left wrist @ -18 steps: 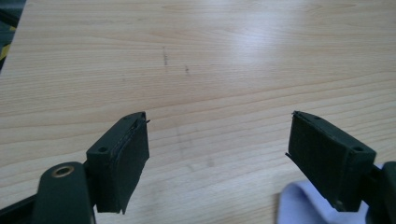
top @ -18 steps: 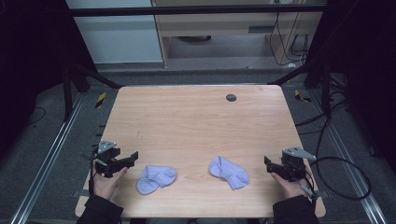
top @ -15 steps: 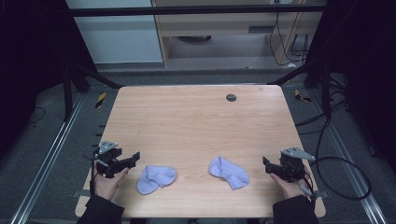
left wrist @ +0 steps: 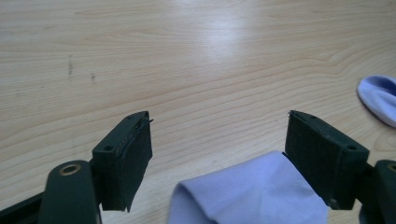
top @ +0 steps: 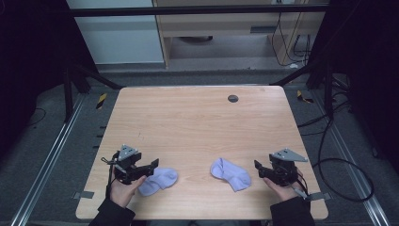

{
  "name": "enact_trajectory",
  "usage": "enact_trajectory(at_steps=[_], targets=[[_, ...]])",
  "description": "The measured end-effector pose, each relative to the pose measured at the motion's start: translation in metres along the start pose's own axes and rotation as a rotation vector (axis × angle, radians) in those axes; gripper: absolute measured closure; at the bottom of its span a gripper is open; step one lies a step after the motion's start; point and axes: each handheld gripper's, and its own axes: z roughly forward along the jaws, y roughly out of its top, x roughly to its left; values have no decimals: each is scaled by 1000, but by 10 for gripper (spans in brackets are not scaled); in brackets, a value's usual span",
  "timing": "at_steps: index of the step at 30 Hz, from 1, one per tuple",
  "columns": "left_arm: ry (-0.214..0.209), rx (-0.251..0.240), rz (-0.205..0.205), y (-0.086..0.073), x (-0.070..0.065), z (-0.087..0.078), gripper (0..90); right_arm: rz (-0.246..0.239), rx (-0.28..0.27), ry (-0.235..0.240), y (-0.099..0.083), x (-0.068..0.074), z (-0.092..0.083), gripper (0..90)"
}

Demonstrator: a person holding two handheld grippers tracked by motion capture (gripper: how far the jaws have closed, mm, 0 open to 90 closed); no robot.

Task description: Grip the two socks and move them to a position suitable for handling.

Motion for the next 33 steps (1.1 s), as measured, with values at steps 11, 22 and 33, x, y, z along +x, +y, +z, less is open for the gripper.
enact_trajectory(at_steps=[11,22,33], targets=[[-32,-15,29,12,-25,10,245,-24,0,58,7,16,-1,394],[-72,-16,73,23,-60,22,286,-91,5,100,5,35,-4,442],[-109,13,113,24,-87,38,332,-115,32,135,-1,44,-3,499]])
